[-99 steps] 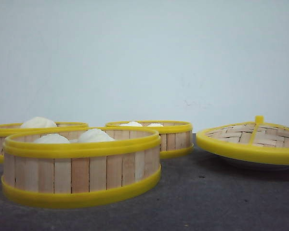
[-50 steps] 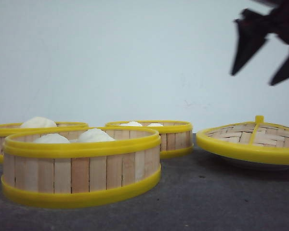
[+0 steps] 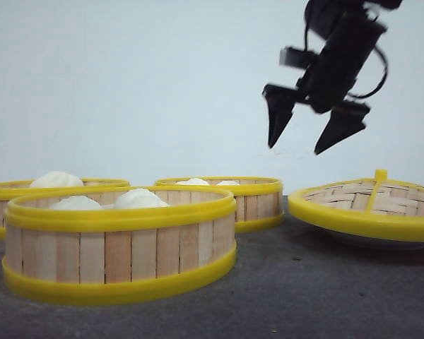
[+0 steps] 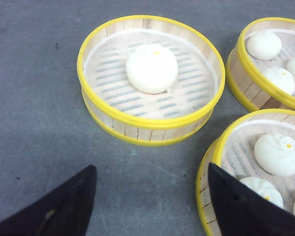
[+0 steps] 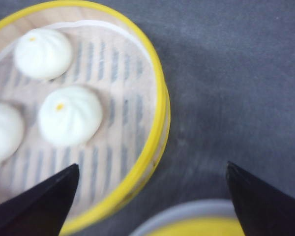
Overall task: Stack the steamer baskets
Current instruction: 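Move the right gripper to the middle steamer basket and grasp its rim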
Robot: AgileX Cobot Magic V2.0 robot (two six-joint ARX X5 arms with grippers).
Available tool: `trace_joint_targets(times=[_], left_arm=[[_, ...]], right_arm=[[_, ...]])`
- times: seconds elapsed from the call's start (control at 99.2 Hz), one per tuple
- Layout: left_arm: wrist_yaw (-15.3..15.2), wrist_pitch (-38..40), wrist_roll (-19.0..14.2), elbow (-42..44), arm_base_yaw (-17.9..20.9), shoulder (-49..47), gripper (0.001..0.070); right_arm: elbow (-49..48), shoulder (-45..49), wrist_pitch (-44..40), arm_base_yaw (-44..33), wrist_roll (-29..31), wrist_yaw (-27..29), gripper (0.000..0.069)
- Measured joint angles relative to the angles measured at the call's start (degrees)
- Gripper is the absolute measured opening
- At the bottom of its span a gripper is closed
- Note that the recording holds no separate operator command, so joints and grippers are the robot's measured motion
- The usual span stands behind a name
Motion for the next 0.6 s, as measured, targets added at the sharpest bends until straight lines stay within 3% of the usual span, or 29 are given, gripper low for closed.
trace_joint_targets(times=[0.161,0.393,0.605], left_arm=[[-0.02,0.00,0.02,0.00,0.00,0.00,0.0435],[-0.02,0.00,0.00,0.00,0.00,0.00,0.0435],[-0.02,-0.02,0.02,0.00,0.00,0.00,0.0435]], right_arm=[[3.98,6.32,-0.31,0.07,0.85,0.02,0.0589],[4.63,10.29,1.79,0.39,1.14,0.02,0.0461],[4.70,12.15,3.76,0.48,1.92,-0.20,0.0251]])
